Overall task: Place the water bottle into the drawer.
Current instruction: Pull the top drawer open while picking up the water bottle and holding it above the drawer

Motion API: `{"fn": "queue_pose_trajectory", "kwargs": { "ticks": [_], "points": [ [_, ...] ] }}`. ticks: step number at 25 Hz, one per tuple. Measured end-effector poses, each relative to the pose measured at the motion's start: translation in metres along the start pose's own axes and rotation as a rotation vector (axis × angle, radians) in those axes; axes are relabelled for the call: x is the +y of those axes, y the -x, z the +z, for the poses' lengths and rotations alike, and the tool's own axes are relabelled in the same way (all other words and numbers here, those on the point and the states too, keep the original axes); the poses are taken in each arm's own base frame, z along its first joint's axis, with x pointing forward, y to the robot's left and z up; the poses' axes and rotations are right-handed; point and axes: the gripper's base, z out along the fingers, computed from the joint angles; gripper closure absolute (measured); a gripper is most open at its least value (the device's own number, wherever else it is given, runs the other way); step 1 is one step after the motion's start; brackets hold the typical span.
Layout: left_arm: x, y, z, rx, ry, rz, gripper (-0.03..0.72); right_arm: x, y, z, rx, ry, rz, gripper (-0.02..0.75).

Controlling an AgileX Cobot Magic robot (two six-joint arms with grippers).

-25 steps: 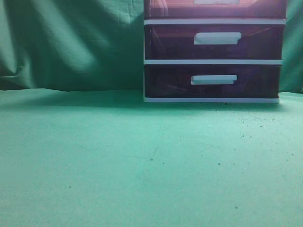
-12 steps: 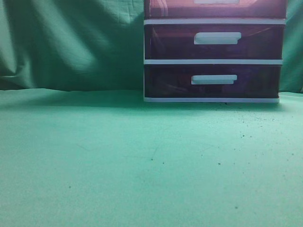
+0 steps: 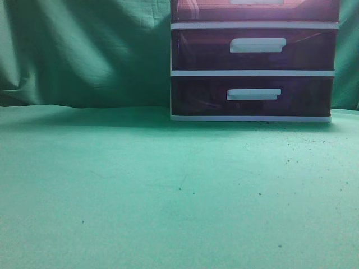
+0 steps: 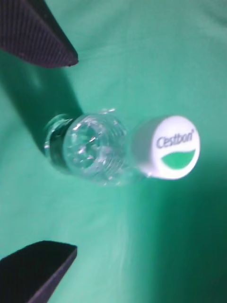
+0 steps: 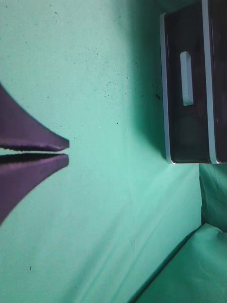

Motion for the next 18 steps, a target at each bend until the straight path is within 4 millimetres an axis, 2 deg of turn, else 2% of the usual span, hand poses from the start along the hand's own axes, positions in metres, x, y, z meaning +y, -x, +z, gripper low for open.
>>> {"fn": "queue_pose_trajectory", "kwargs": {
  "ticks": [7,10,11,12,13,18],
  "points": [
    [0.008,0.007,0.049,0.025,0.052,-0.009,0.043,0.000,0.000,0.000,0.000,0.000,0.000,0.738],
    [0.009,0.010,0.064,0.045,0.056,-0.009,0.043,0.000,0.000,0.000,0.000,0.000,0.000,0.738],
    [0.009,0.010,0.069,0.054,0.056,-0.010,0.102,0.000,0.000,0.000,0.000,0.000,0.000,0.738],
    [0.009,0.012,0.073,0.058,0.056,-0.010,0.100,0.000,0.000,0.000,0.000,0.000,0.000,0.738],
    [0.009,0.014,0.075,0.058,0.055,-0.009,0.157,0.000,0.000,0.000,0.000,0.000,0.000,0.738],
    [0.009,0.019,0.079,0.055,0.054,-0.009,0.350,0.000,0.000,0.000,0.000,0.000,0.000,0.738]
  ]
}}
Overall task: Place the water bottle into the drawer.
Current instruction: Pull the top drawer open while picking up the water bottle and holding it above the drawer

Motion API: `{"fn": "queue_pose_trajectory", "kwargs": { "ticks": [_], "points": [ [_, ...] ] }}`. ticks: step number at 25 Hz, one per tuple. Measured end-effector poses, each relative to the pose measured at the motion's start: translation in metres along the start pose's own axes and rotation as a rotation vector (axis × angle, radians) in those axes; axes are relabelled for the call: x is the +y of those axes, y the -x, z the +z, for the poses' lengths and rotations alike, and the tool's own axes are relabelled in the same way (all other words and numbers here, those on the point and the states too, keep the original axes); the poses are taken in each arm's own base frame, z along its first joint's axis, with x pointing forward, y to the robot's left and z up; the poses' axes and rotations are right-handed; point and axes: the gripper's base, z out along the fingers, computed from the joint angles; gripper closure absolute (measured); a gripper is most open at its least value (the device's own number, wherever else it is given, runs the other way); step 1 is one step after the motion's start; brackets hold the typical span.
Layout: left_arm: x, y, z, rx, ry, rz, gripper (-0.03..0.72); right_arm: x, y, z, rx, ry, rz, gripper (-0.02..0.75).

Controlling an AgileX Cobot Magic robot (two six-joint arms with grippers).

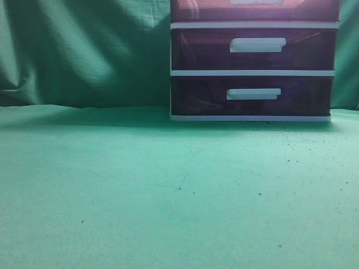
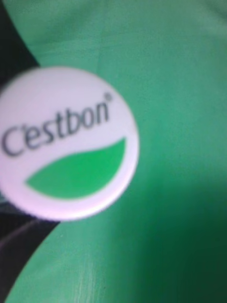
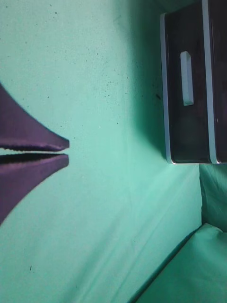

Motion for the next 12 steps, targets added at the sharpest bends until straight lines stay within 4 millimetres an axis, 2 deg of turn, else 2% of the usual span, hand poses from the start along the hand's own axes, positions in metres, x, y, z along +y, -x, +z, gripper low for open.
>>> {"fn": "queue_pose_trajectory", "kwargs": {
  "ticks": [2,3,4,8,10,12],
  "points": [
    [0.000,-0.001,0.000,0.006,-0.002,0.000,0.406,0.000,0.000,0.000,0.000,0.000,0.000,0.738],
    [0.000,0.000,0.000,0.005,-0.003,0.000,0.388,0.000,0.000,0.000,0.000,0.000,0.000,0.738],
    [0.000,0.000,0.000,0.009,-0.005,-0.003,0.440,0.000,0.000,0.000,0.000,0.000,0.000,0.738],
    [-0.003,0.003,-0.005,0.036,-0.031,-0.061,0.430,0.000,0.000,0.000,0.000,0.000,0.000,0.738],
    [-0.007,0.010,-0.013,0.083,-0.080,-0.068,0.430,0.000,0.000,0.000,0.000,0.000,0.000,0.738],
    [-0.013,0.029,-0.028,0.097,-0.136,-0.064,0.430,0.000,0.000,0.000,0.000,0.000,0.000,0.738]
  ]
}}
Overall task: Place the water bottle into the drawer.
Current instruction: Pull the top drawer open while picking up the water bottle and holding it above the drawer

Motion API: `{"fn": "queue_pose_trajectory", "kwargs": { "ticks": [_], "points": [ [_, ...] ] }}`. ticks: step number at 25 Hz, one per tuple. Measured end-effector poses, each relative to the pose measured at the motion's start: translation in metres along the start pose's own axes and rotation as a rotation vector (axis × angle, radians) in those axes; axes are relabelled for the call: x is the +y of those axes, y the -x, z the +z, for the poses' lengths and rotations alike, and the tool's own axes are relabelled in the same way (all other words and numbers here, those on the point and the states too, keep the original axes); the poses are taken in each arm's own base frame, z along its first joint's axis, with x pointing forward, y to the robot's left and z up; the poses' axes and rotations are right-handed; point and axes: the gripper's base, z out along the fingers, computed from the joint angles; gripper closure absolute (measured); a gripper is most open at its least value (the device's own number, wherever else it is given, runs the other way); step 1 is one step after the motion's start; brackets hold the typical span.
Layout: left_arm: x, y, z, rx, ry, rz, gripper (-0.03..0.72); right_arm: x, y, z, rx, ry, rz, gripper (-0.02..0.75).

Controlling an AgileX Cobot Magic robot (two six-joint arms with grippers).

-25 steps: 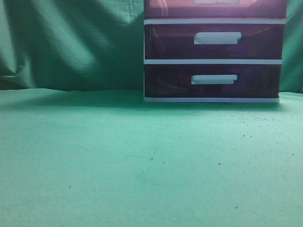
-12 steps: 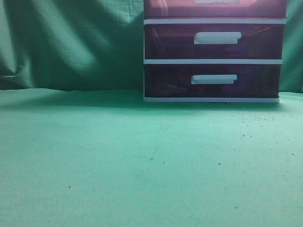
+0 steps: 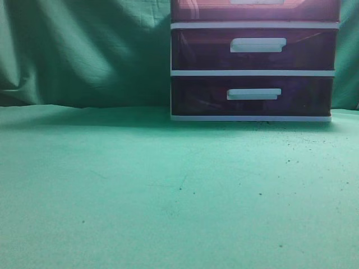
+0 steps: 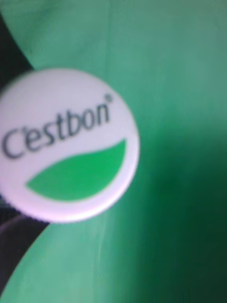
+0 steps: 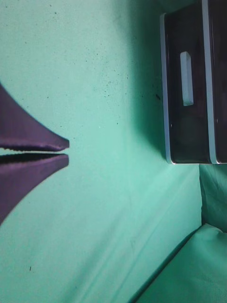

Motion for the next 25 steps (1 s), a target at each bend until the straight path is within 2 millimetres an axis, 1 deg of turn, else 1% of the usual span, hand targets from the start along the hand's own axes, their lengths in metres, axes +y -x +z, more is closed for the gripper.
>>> {"fn": "queue_pose_trajectory", "kwargs": {
  "ticks": [1,3,5,6,9,11,13,15,17,19,21,22,25],
  "points": [
    [-0.005,0.008,-0.009,0.012,-0.029,0.010,0.430,0.000,0.000,0.000,-0.002,0.000,0.000,0.738],
    [-0.018,0.031,-0.034,-0.030,-0.083,0.049,0.430,0.000,0.002,0.000,-0.019,-0.001,-0.004,0.738],
    [-0.034,0.048,-0.061,-0.083,-0.133,0.097,0.430,0.000,0.008,0.000,-0.088,0.006,0.015,0.738],
    [-0.043,0.055,-0.078,-0.130,-0.158,0.130,0.430,0.001,0.012,-0.001,-0.137,0.008,0.027,0.738],
    [-0.064,0.066,-0.118,-0.240,-0.214,0.206,0.430,0.000,0.032,-0.006,-0.357,0.014,0.063,0.738],
    [-0.072,0.065,-0.137,-0.280,-0.249,0.234,0.430,0.000,0.042,-0.010,-0.484,0.015,0.071,0.738],
    [-0.082,0.061,-0.148,-0.284,-0.294,0.267,0.430,0.000,0.053,-0.015,-0.549,0.015,0.072,0.738],
    [-0.092,0.055,-0.153,-0.266,-0.339,0.299,0.430,0.001,0.073,-0.020,-0.580,0.008,0.049,0.738],
    [-0.101,0.050,-0.156,-0.245,-0.382,0.331,0.430,0.002,0.101,-0.023,-0.595,-0.002,0.015,0.738],
    [-0.107,0.048,-0.156,-0.239,-0.403,0.353,0.430,0.003,0.127,-0.021,-0.578,-0.005,0.004,0.738],
    [-0.110,0.047,-0.155,-0.232,-0.411,0.366,0.430,0.004,0.150,-0.013,-0.513,-0.004,-0.001,0.738],
    [-0.110,0.046,-0.155,-0.230,-0.405,0.373,0.430,0.005,0.157,-0.007,-0.472,-0.004,-0.001,0.738],
    [-0.108,0.046,-0.154,-0.230,-0.377,0.406,0.430,0.006,0.177,0.020,-0.366,-0.014,-0.049,0.738]
  ]
}}
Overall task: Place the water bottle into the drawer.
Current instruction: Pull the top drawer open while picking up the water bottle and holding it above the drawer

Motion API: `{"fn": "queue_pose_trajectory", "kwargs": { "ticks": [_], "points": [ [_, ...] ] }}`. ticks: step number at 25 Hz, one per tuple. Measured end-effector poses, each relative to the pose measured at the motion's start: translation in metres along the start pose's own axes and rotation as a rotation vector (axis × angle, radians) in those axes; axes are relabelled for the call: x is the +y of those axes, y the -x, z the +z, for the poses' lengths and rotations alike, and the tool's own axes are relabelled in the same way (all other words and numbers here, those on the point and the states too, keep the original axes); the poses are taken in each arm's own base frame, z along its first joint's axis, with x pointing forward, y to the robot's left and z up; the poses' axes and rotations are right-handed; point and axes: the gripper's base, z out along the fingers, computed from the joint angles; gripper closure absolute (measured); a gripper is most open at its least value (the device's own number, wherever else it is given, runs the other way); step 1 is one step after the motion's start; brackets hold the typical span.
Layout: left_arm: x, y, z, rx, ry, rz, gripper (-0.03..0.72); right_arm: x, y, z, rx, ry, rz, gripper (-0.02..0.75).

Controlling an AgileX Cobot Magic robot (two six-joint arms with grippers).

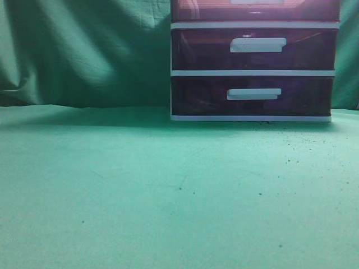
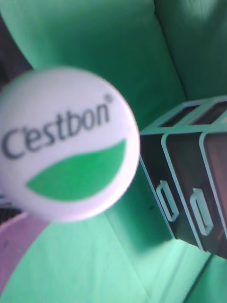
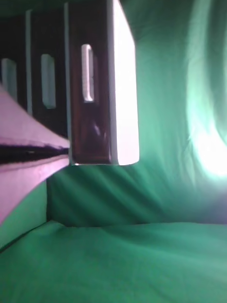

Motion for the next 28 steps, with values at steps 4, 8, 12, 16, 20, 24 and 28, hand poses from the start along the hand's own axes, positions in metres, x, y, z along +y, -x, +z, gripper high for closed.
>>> {"fn": "queue_pose_trajectory", "kwargs": {
  "ticks": [4,8,12,16,20,24,28],
  "points": [
    [0.002,-0.001,0.000,0.012,0.026,0.035,0.430,0.002,0.002,0.054,0.080,0.033,-0.334,0.738],
    [0.003,-0.001,0.000,0.016,0.033,0.043,0.430,0.017,0.012,0.111,0.046,0.151,-0.747,0.738],
    [0.004,-0.002,0.000,0.022,0.047,0.063,0.430,0.039,0.006,0.165,-0.030,0.269,-1.071,0.688],
    [0.005,-0.002,0.000,0.028,0.052,0.071,0.430,0.055,-0.009,0.209,-0.113,0.328,-1.216,0.516],
    [0.005,-0.003,0.000,0.031,0.053,0.072,0.430,0.060,-0.026,0.240,-0.135,0.354,-1.279,0.440],
    [0.005,-0.003,0.000,0.035,0.051,0.072,0.430,0.063,-0.042,0.260,-0.116,0.376,-1.288,0.399],
    [0.005,-0.003,0.000,0.039,0.050,0.072,0.430,0.069,-0.057,0.271,-0.115,0.413,-1.321,0.414]
  ]
}}
